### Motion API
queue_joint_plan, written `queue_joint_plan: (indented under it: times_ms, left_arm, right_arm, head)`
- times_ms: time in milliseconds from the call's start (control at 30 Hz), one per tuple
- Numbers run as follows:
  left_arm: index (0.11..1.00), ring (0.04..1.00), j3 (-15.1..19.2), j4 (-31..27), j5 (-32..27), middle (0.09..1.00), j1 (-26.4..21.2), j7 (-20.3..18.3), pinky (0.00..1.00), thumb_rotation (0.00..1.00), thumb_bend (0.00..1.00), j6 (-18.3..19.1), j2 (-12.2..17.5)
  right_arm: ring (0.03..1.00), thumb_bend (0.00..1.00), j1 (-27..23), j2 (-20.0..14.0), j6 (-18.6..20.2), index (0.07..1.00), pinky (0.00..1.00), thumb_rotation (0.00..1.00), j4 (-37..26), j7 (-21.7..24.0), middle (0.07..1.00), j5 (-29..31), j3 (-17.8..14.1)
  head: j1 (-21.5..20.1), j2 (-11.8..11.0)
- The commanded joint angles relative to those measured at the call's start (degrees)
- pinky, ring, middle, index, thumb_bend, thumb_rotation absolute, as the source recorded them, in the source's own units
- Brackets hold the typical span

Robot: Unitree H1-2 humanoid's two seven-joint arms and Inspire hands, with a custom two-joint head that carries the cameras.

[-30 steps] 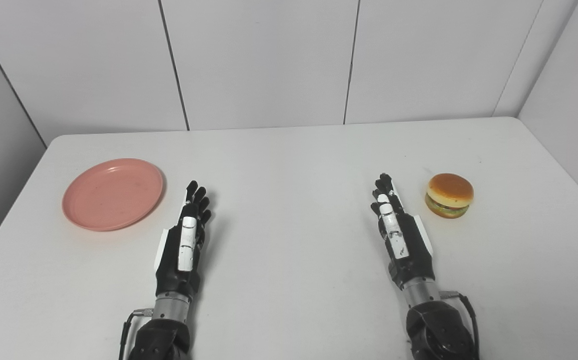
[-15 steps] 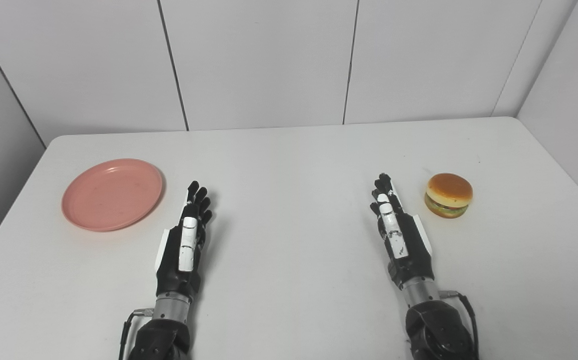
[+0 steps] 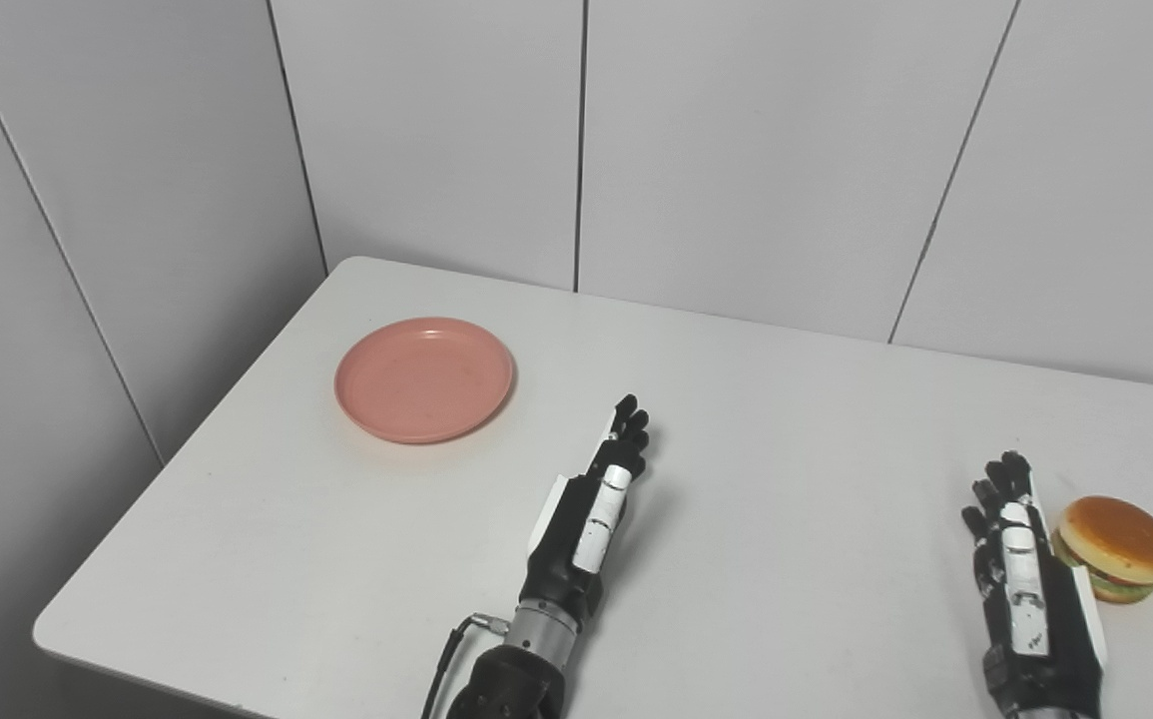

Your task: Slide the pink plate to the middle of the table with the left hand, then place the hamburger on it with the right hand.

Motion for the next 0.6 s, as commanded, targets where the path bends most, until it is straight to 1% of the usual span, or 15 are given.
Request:
queue_joint_plan:
  times_ms: [0, 33, 67, 133, 167, 200, 233, 267, 367, 400, 467, 500, 567]
  left_arm:
    - [1.0, 1.0, 0.15, 3.67, 0.06, 1.0, 1.05, 0.84, 1.0, 1.0, 0.54, -3.25, -0.47]
    - [1.0, 1.0, 0.35, 4.46, -0.08, 1.0, 0.92, 1.0, 1.0, 1.0, 0.54, -4.23, -0.84]
    - [1.0, 1.0, 0.47, 5.01, -0.16, 1.0, 0.82, 1.11, 1.0, 1.0, 0.52, -4.93, -1.07]
    - [1.0, 1.0, 0.65, 6.34, -0.24, 1.0, 0.56, 1.22, 1.0, 1.0, 0.51, -6.79, -1.27]
    - [1.0, 1.0, 0.74, 7.05, -0.31, 1.0, 0.38, 1.3, 1.0, 1.0, 0.49, -7.97, -1.37]
    - [1.0, 1.0, 0.84, 7.88, -0.32, 1.0, 0.2, 1.39, 1.0, 1.0, 0.47, -9.13, -1.4]
    - [1.0, 1.0, 0.86, 8.36, -0.17, 1.0, 0.15, 1.48, 1.0, 1.0, 0.46, -9.62, -1.37]
    - [1.0, 1.0, 0.89, 8.7, -0.08, 1.0, 0.16, 1.52, 1.0, 1.0, 0.48, -9.89, -1.31]
    - [1.0, 1.0, 0.94, 8.49, -0.52, 1.0, 0.52, 1.22, 1.0, 1.0, 0.51, -9.59, -1.17]
    - [1.0, 1.0, 0.8, 7.55, -0.22, 1.0, 0.83, 1.11, 1.0, 1.0, 0.51, -8.46, -0.91]
    - [1.0, 1.0, 0.55, 5.45, 0.59, 1.0, 1.29, 0.98, 1.0, 1.0, 0.55, -6.27, -0.25]
    - [1.0, 1.0, 0.49, 4.16, 0.92, 1.0, 1.51, 0.93, 1.0, 1.0, 0.62, -5.21, 0.13]
    - [1.0, 1.0, 0.58, 1.69, 0.69, 1.0, 1.69, 0.69, 1.0, 1.0, 0.71, -3.8, 0.78]
  right_arm:
    - [1.0, 0.62, 2.13, -0.32, -2.42, 1.0, 1.0, 0.93, 2.66, 0.88, 1.0, 0.65, -0.59]
    - [1.0, 0.62, 2.21, -0.33, -2.54, 1.0, 1.0, 0.93, 2.65, 0.89, 1.0, 0.72, -0.67]
    - [1.0, 0.62, 2.27, -0.33, -2.62, 1.0, 1.0, 0.93, 2.63, 0.9, 1.0, 0.76, -0.73]
    - [1.0, 0.61, 2.39, -0.28, -2.82, 1.0, 1.0, 0.94, 2.72, 0.94, 1.0, 0.72, -0.77]
    - [1.0, 0.6, 2.48, -0.29, -2.76, 1.0, 1.0, 0.94, 2.58, 1.02, 1.0, 0.69, -0.73]
    - [1.0, 0.59, 2.58, -0.23, -2.76, 1.0, 1.0, 0.95, 2.52, 1.06, 1.0, 0.66, -0.69]
    - [1.0, 0.58, 2.67, -0.16, -2.71, 1.0, 1.0, 0.95, 2.4, 1.09, 1.0, 0.66, -0.65]
    - [1.0, 0.57, 2.74, -0.1, -2.71, 1.0, 1.0, 0.95, 2.38, 1.15, 1.0, 0.66, -0.59]
    - [1.0, 0.56, 2.98, 0.16, -2.64, 1.0, 1.0, 0.95, 2.22, 1.02, 1.0, 0.55, -0.54]
    - [1.0, 0.56, 3.08, 0.3, -2.54, 1.0, 1.0, 0.94, 2.06, 0.88, 1.0, 0.44, -0.5]
    - [1.0, 0.55, 3.22, 0.5, -2.24, 1.0, 1.0, 0.94, 1.79, 0.77, 1.0, 0.4, -0.47]
    - [1.0, 0.55, 3.27, 0.66, -1.75, 1.0, 1.0, 0.93, 1.56, 0.89, 1.0, 0.86, -0.53]
    - [1.0, 0.54, 3.31, 0.82, -1.49, 1.0, 1.0, 0.92, 1.45, 0.88, 1.0, 0.92, -0.52]
  head:
    - [0.08, -0.06]
    - [0.09, -0.77]
    - [0.09, -0.77]
    - [-0.1, -2.01]
    - [-0.1, -2.01]
    - [-0.26, -3.02]
    - [-0.29, -3.16]
    - [-0.46, -3.74]
    - [-0.71, -4.3]
    - [-0.95, -4.54]
    - [-1.14, -4.6]
    - [-1.28, -4.69]
    - [-1.47, -4.64]
